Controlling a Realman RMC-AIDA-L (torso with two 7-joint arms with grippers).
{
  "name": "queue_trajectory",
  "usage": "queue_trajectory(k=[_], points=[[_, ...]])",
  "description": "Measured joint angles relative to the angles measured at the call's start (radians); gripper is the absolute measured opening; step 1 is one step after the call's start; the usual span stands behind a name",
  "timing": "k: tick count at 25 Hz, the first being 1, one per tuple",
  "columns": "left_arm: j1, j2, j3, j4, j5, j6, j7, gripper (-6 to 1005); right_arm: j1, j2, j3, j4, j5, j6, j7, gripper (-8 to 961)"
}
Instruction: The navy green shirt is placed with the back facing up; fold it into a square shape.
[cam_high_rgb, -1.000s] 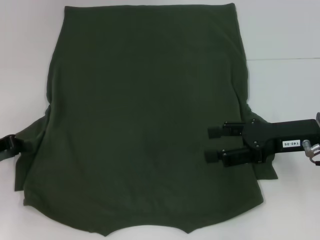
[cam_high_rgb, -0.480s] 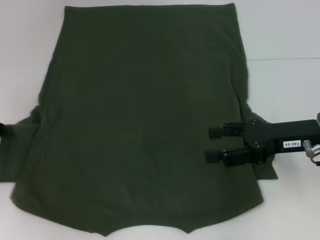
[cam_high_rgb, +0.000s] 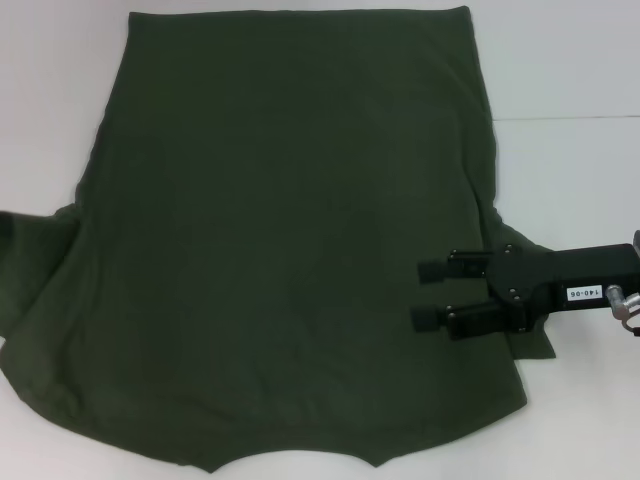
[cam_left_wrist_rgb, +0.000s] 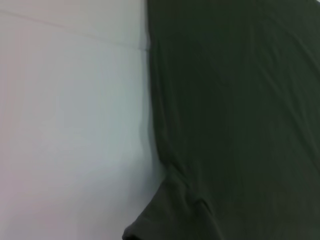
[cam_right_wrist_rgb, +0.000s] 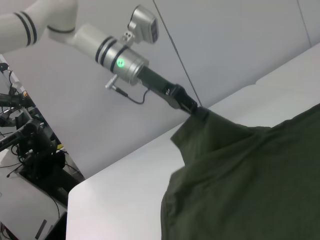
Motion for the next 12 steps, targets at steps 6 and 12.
queue_trajectory(k=[6,12], points=[[-0.069,0.028,0.003,0.043,0.064,0.074,-0.091,18,-0.001,0.0,0.0,0.0,0.0,-0.004,0.0,924],[-0.116,0.038,0.006,0.044,0.099,0.092,-0.16,17,-0.004,-0.001,0.0,0.0,-0.001,-0.009,0.0,924]])
